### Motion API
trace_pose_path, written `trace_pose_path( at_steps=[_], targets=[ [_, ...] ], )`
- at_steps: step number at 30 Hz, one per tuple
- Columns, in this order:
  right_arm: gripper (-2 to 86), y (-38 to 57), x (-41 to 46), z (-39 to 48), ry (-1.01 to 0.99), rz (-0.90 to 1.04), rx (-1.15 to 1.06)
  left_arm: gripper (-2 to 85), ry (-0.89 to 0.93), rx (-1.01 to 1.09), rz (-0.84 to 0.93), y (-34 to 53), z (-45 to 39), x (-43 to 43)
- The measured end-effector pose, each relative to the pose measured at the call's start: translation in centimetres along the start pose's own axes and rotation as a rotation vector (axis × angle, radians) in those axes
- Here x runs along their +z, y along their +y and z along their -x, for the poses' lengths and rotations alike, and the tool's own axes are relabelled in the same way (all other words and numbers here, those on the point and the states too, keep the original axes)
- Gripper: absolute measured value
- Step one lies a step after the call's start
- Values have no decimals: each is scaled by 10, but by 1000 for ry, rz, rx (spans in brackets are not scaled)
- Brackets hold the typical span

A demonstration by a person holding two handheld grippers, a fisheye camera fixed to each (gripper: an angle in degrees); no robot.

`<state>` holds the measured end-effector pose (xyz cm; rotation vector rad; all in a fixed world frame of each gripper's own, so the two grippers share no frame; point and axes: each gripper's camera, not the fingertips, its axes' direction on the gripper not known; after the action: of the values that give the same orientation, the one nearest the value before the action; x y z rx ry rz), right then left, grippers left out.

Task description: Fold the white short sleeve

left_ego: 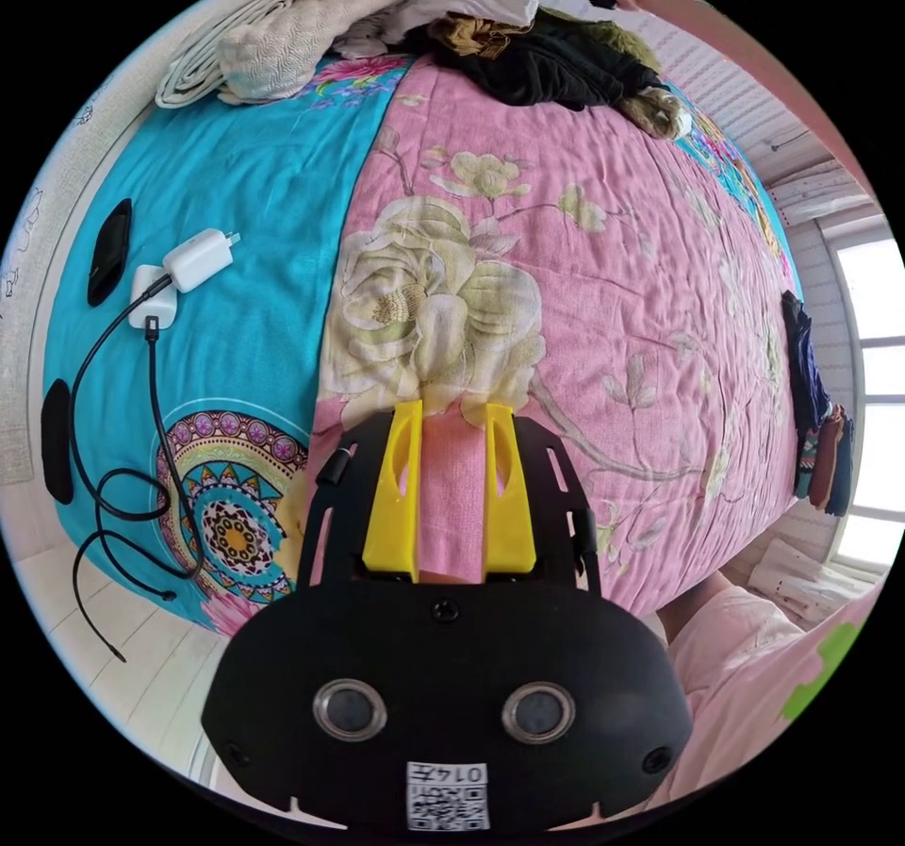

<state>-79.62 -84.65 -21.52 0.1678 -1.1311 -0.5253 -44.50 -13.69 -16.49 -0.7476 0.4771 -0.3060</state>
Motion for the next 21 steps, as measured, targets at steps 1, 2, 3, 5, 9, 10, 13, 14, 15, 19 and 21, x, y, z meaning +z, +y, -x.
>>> trace_pose_path(
  at_steps=[1,2,3,5,9,10,13,14,15,19,21],
  targets=[
    [1,4,-22,22,11,-5,-107,99,2,-4,5,0,-1,-1],
    [1,14,-45,44,26,-10,-216,98,5,-8,6,0,-1,-3],
    [1,21,-58,54,36,-15,-271,87,14,-20,-3,2,-1,-6],
    [3,57,-116,89,51,-61,-438,63,50,-29,-41,6,-2,-17],
    [15,132,-186,118,20,75,-533,73,149,-30,-154,20,-13,-52],
    [20,166,-199,123,37,154,-534,78,158,-21,-176,24,-19,-60],
    [27,269,-204,126,130,424,-493,87,144,29,-171,32,-38,-68],
    [28,313,-196,117,159,535,-434,87,138,41,-167,33,-42,-67],
    [29,335,-191,111,170,571,-392,87,132,59,-165,33,-50,-64],
    [26,436,-187,66,156,638,-7,87,182,123,-135,17,-82,-54],
    [22,453,-206,58,155,562,112,87,168,184,-149,4,-102,-55]
  ],
)
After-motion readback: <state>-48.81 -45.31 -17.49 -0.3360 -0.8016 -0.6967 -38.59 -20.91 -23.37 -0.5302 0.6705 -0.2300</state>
